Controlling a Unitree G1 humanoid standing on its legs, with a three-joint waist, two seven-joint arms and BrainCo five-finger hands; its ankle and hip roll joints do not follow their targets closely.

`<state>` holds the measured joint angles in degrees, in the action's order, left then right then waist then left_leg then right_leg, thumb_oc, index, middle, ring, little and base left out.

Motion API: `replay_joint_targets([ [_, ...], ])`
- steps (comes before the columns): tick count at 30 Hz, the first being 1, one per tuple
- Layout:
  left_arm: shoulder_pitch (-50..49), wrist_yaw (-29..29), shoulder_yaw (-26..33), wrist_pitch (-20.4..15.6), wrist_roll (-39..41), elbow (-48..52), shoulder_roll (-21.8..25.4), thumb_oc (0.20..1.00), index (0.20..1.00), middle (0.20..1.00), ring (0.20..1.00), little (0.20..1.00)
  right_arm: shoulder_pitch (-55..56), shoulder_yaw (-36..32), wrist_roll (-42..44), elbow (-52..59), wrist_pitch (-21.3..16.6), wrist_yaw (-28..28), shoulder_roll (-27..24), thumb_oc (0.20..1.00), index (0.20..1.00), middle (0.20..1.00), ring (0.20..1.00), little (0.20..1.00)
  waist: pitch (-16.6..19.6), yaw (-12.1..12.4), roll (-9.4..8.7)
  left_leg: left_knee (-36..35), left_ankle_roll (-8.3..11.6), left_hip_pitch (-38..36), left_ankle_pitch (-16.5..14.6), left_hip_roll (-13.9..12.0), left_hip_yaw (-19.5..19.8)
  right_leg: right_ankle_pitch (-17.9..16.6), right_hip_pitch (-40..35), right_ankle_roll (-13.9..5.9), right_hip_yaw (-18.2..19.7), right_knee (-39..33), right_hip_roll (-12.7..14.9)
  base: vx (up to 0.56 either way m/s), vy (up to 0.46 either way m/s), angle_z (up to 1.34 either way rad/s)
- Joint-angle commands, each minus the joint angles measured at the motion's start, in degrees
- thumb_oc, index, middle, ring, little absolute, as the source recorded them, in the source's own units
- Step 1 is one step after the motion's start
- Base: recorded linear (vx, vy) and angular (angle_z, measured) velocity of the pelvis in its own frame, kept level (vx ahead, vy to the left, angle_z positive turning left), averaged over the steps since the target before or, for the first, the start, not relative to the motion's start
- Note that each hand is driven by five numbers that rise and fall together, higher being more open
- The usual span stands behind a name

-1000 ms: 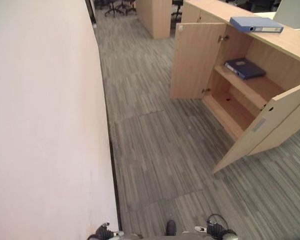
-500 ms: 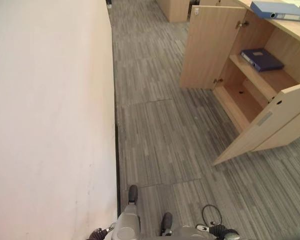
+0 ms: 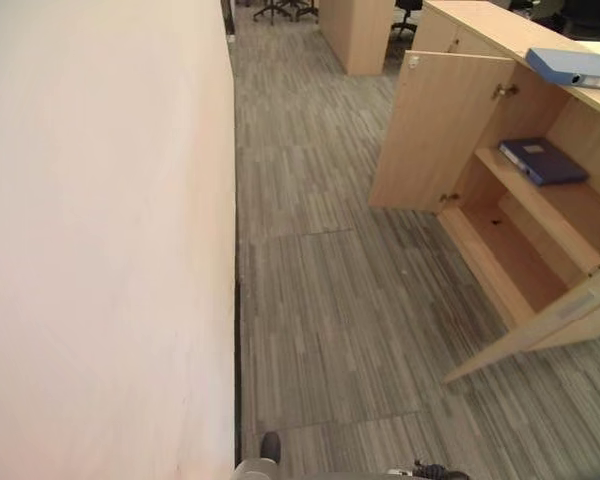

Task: Put the empty folder in the office cabinet

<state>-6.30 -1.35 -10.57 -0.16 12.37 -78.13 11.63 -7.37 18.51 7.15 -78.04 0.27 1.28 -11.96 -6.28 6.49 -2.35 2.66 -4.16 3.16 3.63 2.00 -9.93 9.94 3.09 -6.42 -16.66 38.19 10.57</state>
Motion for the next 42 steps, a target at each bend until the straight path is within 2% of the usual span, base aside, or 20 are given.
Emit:
replay_joint_targets([
  [1, 4.6, 8.4, -1.0, -5.3, -6.5, 4.2, 2.4, 1.0, 1.0, 1.0, 1.0, 1.0, -0.9, 0.4, -2.4, 4.4, -0.7, 0.1, -0.8, 1.0, 1.0, 1.0, 1.0, 1.0, -0.7, -1.9, 2.22, -7.7, -0.7, -4.5, -3.1, 5.7, 1.6, -21.4, -4.1, -5.29, -0.4, 2.8, 9.6, 0.28, 0.248, 0.91],
  [2, 4.9, 8.4, -1.2, -5.4, -6.5, 4.3, 2.3, 1.0, 1.0, 1.0, 1.0, 1.0, -1.7, 0.6, -2.2, 5.3, -0.9, 0.0, -1.0, 1.0, 1.0, 1.0, 1.0, 1.0, -1.8, -2.7, 3.37, -7.7, -0.38, -6.6, -4.1, 4.7, 1.9, -18.5, -1.0, -4.2, -3.9, 1.6, 10.3, 0.11, 0.062, 0.76],
  [4, 4.9, 8.4, -1.6, -5.6, -6.8, 4.4, 2.2, 1.0, 1.0, 1.0, 1.0, 1.0, -2.4, 0.5, -2.4, 6.1, -1.0, -0.1, -1.3, 1.0, 1.0, 1.0, 1.0, 1.0, -3.2, -3.2, 4.35, -7.7, -0.07, -8.1, -4.1, 3.9, 2.9, -16.2, 1.2, -3.43, -5.2, -4.0, 9.3, 0.18, -0.019, 0.17],
  [6, 4.6, 8.4, -1.8, -5.8, -7.1, 4.1, 2.1, 1.0, 1.0, 1.0, 1.0, 1.0, -3.5, -0.4, -1.5, 7.2, -1.0, -0.6, -2.0, 1.0, 1.0, 1.0, 1.0, 1.0, -4.3, -4.2, 4.76, -7.7, 0.73, -9.1, -3.9, 3.1, 3.6, -18.8, 3.8, -2.75, -4.7, -20.3, 6.2, 0.12, -0.152, -0.16],
  [8, 4.5, 8.6, -1.6, -5.8, -7.8, 4.1, 2.1, 1.0, 1.0, 1.0, 1.0, 1.0, -3.9, -0.8, -0.8, 7.7, -1.0, -1.0, -2.1, 1.0, 1.0, 1.0, 1.0, 1.0, -4.9, -4.4, 3.96, -7.7, 1.47, -10.3, -4.6, 3.1, 4.2, -21.2, 4.0, -3.77, -2.5, -30.6, 4.2, 0.09, -0.127, -0.08],
  [12, 4.6, 8.7, -0.6, -5.9, -8.5, 3.4, 2.2, 1.0, 1.0, 1.0, 1.0, 1.0, -3.6, -1.6, 0.3, 7.7, -1.1, -1.1, -1.9, 1.0, 1.0, 1.0, 1.0, 1.0, -5.6, -5.5, 2.43, -7.7, 2.15, -12.6, -6.6, 3.8, 5.9, -25.6, 6.9, -5.48, 3.0, -41.9, 1.7, 0.19, -0.113, 0.0],
  [15, 4.5, 8.7, -0.2, -5.8, -9.4, 2.4, 2.1, 1.0, 1.0, 1.0, 1.0, 1.0, -2.5, -1.7, 0.5, 7.4, -1.2, -0.9, -1.8, 1.0, 1.0, 1.0, 1.0, 1.0, -5.1, -5.8, 1.49, -7.7, 2.29, -14.0, -8.2, 4.6, 7.8, -25.7, 6.9, -5.54, 5.3, -43.2, 0.9, 0.2, -0.08, 0.27],
  [17, 4.1, 8.8, 0.1, -5.8, -9.3, 2.0, 1.6, 1.0, 1.0, 1.0, 1.0, 1.0, -2.2, -1.6, 0.3, 7.0, -1.0, -0.8, -2.0, 1.0, 1.0, 1.0, 1.0, 1.0, -4.0, -5.9, 1.1, -7.7, 2.2, -15.0, -9.3, 4.7, 8.9, -27.3, 5.7, -5.39, 4.6, -43.2, 1.1, 0.32, -0.145, 0.21],
  [21, 3.7, 8.7, 0.4, -5.6, -8.7, 1.8, 1.4, 1.0, 1.0, 1.0, 1.0, 1.0, -1.7, -1.5, 0.4, 6.4, -0.9, -0.4, -2.3, 1.0, 1.0, 1.0, 1.0, 1.0, -3.3, -6.2, 1.53, -7.7, 2.26, -16.1, -10.1, 3.3, 10.6, -26.4, 5.2, -4.73, 3.4, -41.7, 0.5, 0.23, -0.137, 0.12],
  [30, 5.6, 8.2, -1.9, -5.5, -8.4, 3.6, 1.7, 1.0, 1.0, 1.0, 1.0, 1.0, -0.2, -1.5, 0.8, 4.8, -0.9, 0.0, -3.4, 1.0, 1.0, 1.0, 1.0, 1.0, -1.5, -6.7, 2.08, -3.7, 6.32, -17.3, -11.9, -3.5, 11.9, -16.7, 3.3, -0.85, 1.2, -37.1, -4.3, 0.28, -0.225, 0.24],
  [32, 6.3, 8.2, -2.8, -5.7, -8.5, 4.4, 1.8, 1.0, 1.0, 1.0, 1.0, 1.0, 0.0, -1.8, 1.5, 4.7, -1.1, -0.2, -3.5, 1.0, 1.0, 1.0, 1.0, 1.0, -1.2, -7.0, 1.93, 0.4, 7.71, -16.4, -10.2, -4.8, 11.3, -15.1, 2.0, 0.19, 0.7, -36.9, -5.3, 0.24, -0.262, 0.15],
  [33, 6.9, 8.3, -3.8, -5.9, -8.5, 5.5, 1.9, 1.0, 1.0, 1.0, 1.0, 1.0, 0.3, -1.3, 2.2, 4.4, -1.1, -0.2, -3.5, 1.0, 1.0, 1.0, 1.0, 1.0, -1.6, -7.1, 1.33, 12.9, 9.66, -12.0, -5.0, -6.8, 9.2, -12.7, -1.5, 2.32, 0.2, -37.6, -6.9, 0.29, -0.374, 0.09],
  [34, 6.9, 8.4, -3.9, -5.9, -8.2, 5.8, 2.0, 1.0, 1.0, 1.0, 1.0, 1.0, 0.5, -1.2, 2.4, 4.3, -1.1, -0.4, -3.5, 1.0, 1.0, 1.0, 1.0, 1.0, -2.1, -6.9, 0.79, 19.2, 9.75, -9.2, -2.5, -7.2, 8.9, -12.3, -2.8, 3.17, 0.1, -38.0, -7.3, 0.22, -0.315, 0.13],
  [35, 7.0, 8.4, -3.9, -5.9, -8.2, 5.8, 2.1, 1.0, 1.0, 1.0, 1.0, 1.0, 0.5, -1.2, 2.4, 4.3, -1.1, -0.4, -3.5, 1.0, 1.0, 1.0, 1.0, 1.0, -2.0, -7.1, 0.64, 19.2, 9.71, -9.0, -2.4, -7.0, 9.0, -12.3, -2.6, 3.14, 0.0, -38.0, -7.1, 0.12, -0.221, 0.04],
  [36, 7.0, 8.7, -3.4, -5.8, -7.0, 6.2, 2.1, 1.0, 1.0, 1.0, 1.0, 1.0, 0.7, -1.5, 2.8, 3.6, -0.8, -0.6, -3.7, 1.0, 1.0, 1.0, 1.0, 1.0, -3.4, -6.4, 0.15, 29.1, 9.51, -5.4, 1.1, -8.1, 7.5, -11.0, -5.4, 4.56, -0.3, -38.9, -8.1, 0.13, -0.205, -0.02],
  [37, 6.9, 8.7, -3.1, -5.8, -6.2, 6.1, 2.0, 1.0, 1.0, 1.0, 1.0, 1.0, 0.7, -1.7, 2.9, 3.2, -0.6, -0.8, -3.7, 1.0, 1.0, 1.0, 1.0, 1.0, -3.7, -6.3, -0.31, 31.2, 9.16, -3.9, 2.2, -8.6, 6.4, -10.3, -6.2, 4.96, -0.3, -39.2, -8.2, 0.17, -0.249, -0.08],
  [39, 6.8, 8.7, -2.4, -5.8, -5.0, 5.9, 1.9, 1.0, 1.0, 1.0, 1.0, 1.0, 0.8, -1.8, 3.0, 2.6, -0.5, -0.8, -3.7, 1.0, 1.0, 1.0, 1.0, 1.0, -4.1, -5.9, -0.46, 32.2, 8.64, -1.8, 1.7, -9.1, 5.0, -10.0, -7.0, 5.24, -0.1, -39.4, -8.3, 0.12, -0.09, -0.08],
  [40, 6.5, 8.6, -1.0, -5.9, -3.0, 5.1, 1.8, 1.0, 1.0, 1.0, 1.0, 1.0, 1.0, -1.9, 3.0, 2.0, -0.3, -0.7, -3.7, 1.0, 1.0, 1.0, 1.0, 1.0, -4.5, -4.9, -1.09, 30.3, 7.56, 3.0, -1.4, -8.6, 4.0, -9.8, -8.8, 5.0, 0.5, -40.5, -7.9, 0.12, -0.036, -0.05],
  [41, 6.5, 8.6, -1.0, -5.9, -3.0, 5.1, 1.8, 1.0, 1.0, 1.0, 1.0, 1.0, 1.0, -1.9, 3.0, 2.0, -0.3, -0.7, -3.7, 1.0, 1.0, 1.0, 1.0, 1.0, -4.6, -4.9, -1.07, 30.3, 7.55, 3.0, -1.4, -8.6, 4.0, -9.8, -8.8, 4.99, 0.5, -40.5, -8.0, 0.25, -0.014, 0.1],
  [42, 6.4, 8.8, -0.3, -6.1, -2.1, 4.6, 1.9, 1.0, 1.0, 1.0, 1.0, 1.0, 1.0, -1.9, 2.5, 1.6, -0.2, -0.7, -3.9, 1.0, 1.0, 1.0, 1.0, 1.0, -4.5, -4.1, -1.52, 22.6, 7.23, 5.8, -2.9, -8.0, 4.2, -9.6, -9.7, 4.1, 1.1, -41.3, -7.2, 0.13, 0.025, 0.1],
])
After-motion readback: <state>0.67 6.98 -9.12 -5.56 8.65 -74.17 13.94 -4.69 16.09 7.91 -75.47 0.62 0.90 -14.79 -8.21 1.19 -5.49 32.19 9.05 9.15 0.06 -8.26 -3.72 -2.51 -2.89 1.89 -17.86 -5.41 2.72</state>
